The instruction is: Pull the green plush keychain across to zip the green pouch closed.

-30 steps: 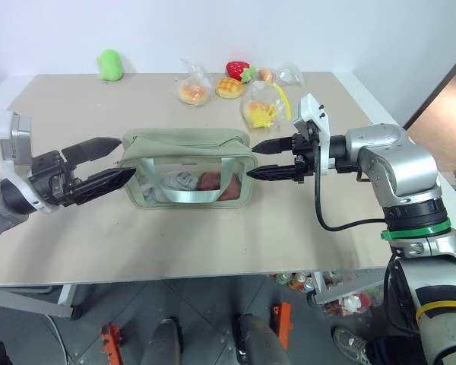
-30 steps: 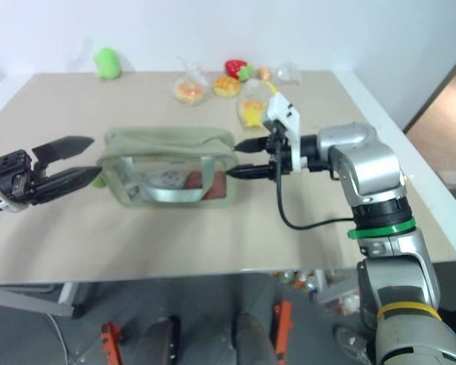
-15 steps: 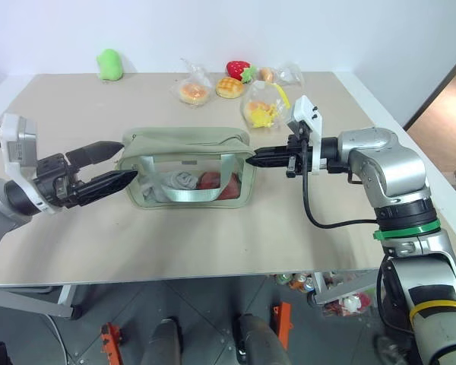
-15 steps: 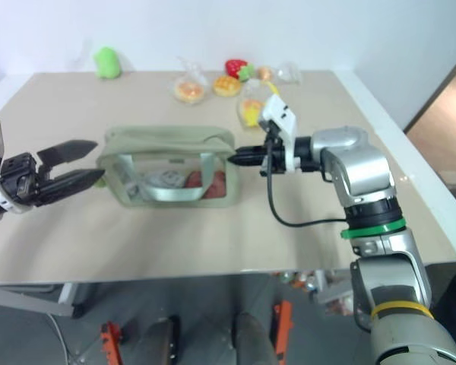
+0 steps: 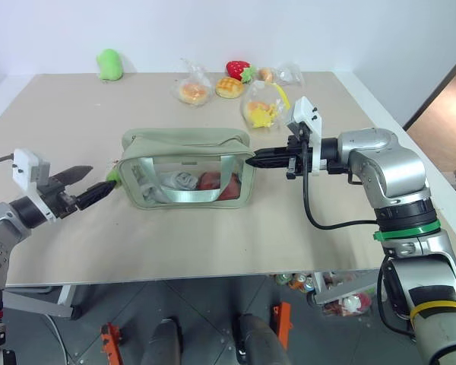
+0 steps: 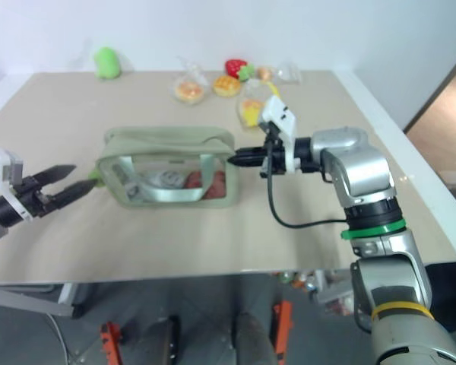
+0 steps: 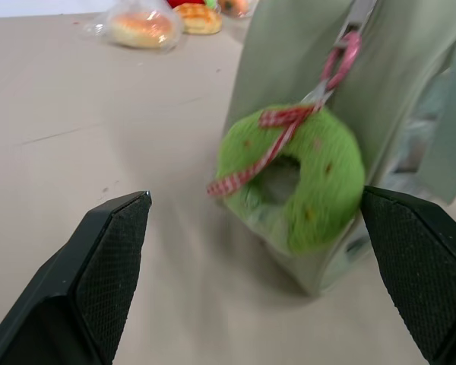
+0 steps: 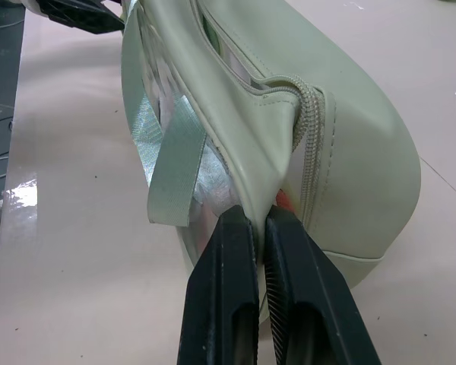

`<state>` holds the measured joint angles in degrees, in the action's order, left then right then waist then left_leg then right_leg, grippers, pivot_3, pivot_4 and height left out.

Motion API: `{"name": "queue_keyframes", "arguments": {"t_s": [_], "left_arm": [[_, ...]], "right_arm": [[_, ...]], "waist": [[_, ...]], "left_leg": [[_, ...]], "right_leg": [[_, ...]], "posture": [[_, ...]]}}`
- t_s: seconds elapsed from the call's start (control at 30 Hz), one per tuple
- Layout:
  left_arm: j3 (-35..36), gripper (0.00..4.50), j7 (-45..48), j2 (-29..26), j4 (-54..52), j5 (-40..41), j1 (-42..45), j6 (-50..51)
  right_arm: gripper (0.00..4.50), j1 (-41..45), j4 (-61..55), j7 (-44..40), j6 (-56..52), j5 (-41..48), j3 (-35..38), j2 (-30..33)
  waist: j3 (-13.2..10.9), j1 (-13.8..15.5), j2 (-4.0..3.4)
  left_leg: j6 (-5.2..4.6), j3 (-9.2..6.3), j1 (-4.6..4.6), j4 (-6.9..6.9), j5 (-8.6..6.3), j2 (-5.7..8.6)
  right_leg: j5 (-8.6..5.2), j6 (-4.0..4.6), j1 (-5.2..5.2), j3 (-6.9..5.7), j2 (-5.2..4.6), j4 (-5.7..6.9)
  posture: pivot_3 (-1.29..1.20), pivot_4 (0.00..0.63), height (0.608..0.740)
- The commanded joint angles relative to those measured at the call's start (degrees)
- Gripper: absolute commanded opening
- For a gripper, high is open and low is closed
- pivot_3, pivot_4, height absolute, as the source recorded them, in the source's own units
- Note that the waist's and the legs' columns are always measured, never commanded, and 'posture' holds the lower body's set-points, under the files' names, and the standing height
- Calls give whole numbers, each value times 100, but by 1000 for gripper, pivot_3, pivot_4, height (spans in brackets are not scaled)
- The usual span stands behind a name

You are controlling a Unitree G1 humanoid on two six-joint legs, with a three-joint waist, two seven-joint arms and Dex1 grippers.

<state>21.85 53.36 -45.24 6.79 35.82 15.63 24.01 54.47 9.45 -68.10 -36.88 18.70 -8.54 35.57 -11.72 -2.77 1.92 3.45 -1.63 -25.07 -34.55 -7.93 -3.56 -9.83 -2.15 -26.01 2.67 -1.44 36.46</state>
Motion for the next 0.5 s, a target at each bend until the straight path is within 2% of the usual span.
{"name": "queue_keyframes", "arguments": {"t_s": [0.03,0.2,0.5], "left_arm": [[-89,4500,179,-69,149,-212,69,-209],[-213,4500,352,-33,365,-368,193,-366],[-491,4500,567,78,42,-349,399,-268]], "right_arm": [[90,-12,-283,11,19,66,118,75],[90,-23,-277,75,20,39,141,95],[90,2,-238,173,-22,27,126,88]], "waist": [[0,2,0],[0,1,0],[0,2,0]], "left_leg": [[0,0,0,0,0,0],[0,1,1,0,0,0],[0,3,0,-1,0,0]], "right_leg": [[0,0,0,0,0,0],[0,0,0,1,0,0],[2,-3,1,4,0,0]], "posture": [[0,150,740],[0,150,740],[0,150,740]]}}
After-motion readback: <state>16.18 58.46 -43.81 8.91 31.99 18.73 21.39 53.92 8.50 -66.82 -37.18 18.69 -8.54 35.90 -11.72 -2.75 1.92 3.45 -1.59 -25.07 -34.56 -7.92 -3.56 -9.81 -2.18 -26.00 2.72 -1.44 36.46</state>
